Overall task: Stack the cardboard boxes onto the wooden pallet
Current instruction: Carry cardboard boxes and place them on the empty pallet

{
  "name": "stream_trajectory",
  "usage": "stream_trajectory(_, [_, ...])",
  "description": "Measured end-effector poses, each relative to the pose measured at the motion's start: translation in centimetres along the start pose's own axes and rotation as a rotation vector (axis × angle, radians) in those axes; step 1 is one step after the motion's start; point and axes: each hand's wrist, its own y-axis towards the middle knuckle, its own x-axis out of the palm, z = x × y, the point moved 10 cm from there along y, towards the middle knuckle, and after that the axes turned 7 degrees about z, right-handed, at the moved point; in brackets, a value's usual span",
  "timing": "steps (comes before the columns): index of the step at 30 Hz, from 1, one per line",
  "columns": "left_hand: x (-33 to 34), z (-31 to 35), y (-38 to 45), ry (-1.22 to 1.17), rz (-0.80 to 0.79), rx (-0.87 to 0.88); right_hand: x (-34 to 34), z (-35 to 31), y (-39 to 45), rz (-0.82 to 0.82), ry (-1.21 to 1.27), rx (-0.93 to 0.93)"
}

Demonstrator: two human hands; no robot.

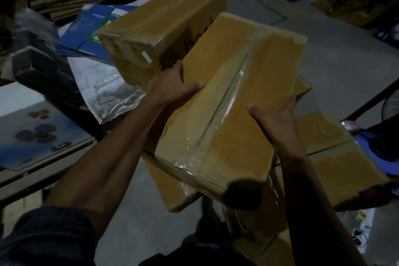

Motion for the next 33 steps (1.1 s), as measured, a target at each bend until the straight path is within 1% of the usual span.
stream_trajectory(6, [-1.9,-3.4,-6.5,-0.04,0.068,-0.013,0.4,0.7,-6.4,-0.026,-0.054,-0.026])
stream_trajectory(9, [-2.9,-5.6,-10.9,-0.012,0.101,-0.041,0.5,1.3,-10.4,-0.027,-0.103,-0.051])
stream_trajectory(14, [-5.2,-9.6,-19.6,-0.069,0.149,-0.052,0.7,2.7,-19.2,-0.024,-0.092,-0.076])
stream_trajectory(17, [-6.6,-12.3,-25.3,0.005,0.191,-0.067,1.4,4.3,-24.9,-0.066,-0.072,-0.084])
stream_trajectory(20, [-8.0,-16.4,-31.6,0.033,0.208,-0.146,2.6,5.3,-30.4,-0.133,-0.102,-0.105])
stream_trajectory(24, [-9.4,-22.2,-39.7,-0.054,0.234,-0.257,5.0,5.7,-36.8,-0.226,-0.178,-0.14])
stream_trajectory(29, [-12.0,-29.6,-49.2,-0.058,0.343,-0.405,10.8,5.1,-43.6,-0.389,-0.285,-0.242])
stream_trajectory(31, [-13.0,-32.6,-52.5,-0.098,0.396,-0.467,13.4,4.7,-46.1,-0.452,-0.311,-0.28])
stream_trajectory(33, [-13.9,-35.5,-55.8,-0.087,0.436,-0.552,16.1,4.0,-48.6,-0.521,-0.312,-0.331])
